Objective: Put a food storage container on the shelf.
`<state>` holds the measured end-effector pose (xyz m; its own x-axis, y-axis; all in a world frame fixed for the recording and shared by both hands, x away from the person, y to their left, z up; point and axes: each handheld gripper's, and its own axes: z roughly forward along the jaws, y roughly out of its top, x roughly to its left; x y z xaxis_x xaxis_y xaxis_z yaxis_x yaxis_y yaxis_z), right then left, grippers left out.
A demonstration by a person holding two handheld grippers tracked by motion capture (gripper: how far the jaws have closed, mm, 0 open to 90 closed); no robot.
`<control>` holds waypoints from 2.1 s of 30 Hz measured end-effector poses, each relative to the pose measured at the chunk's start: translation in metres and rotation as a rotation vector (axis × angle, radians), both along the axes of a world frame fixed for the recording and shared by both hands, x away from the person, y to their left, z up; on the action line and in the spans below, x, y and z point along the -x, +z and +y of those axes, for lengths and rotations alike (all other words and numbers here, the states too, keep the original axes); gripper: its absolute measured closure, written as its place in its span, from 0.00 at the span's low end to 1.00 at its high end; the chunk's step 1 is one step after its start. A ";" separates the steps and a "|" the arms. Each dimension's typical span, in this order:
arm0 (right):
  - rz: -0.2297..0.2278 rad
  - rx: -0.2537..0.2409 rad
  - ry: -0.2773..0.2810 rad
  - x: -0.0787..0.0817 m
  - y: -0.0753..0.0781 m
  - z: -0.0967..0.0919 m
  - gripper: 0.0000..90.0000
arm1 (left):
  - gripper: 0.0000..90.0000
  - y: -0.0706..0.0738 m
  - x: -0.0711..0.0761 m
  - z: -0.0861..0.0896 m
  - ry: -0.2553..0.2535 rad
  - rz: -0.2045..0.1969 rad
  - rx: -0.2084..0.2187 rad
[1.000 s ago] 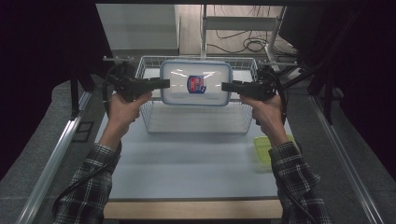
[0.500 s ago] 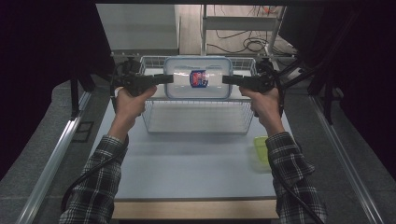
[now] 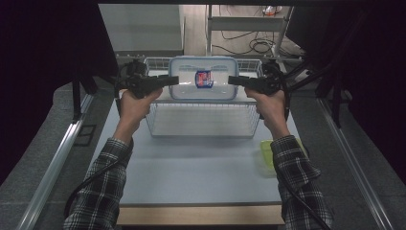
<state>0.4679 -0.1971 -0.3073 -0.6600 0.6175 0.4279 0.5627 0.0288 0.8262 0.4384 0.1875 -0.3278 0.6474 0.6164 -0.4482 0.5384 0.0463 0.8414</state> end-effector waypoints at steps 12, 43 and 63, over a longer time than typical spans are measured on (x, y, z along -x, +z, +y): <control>-0.018 0.030 -0.012 0.001 0.000 0.002 0.51 | 0.55 -0.002 -0.004 0.001 0.002 -0.002 0.015; -0.050 0.125 -0.111 -0.003 0.004 0.012 0.62 | 0.44 -0.003 -0.021 -0.004 0.094 0.045 -0.025; -0.192 0.249 -0.045 0.027 -0.002 0.017 0.37 | 0.31 -0.013 0.010 -0.008 0.100 -0.070 -0.190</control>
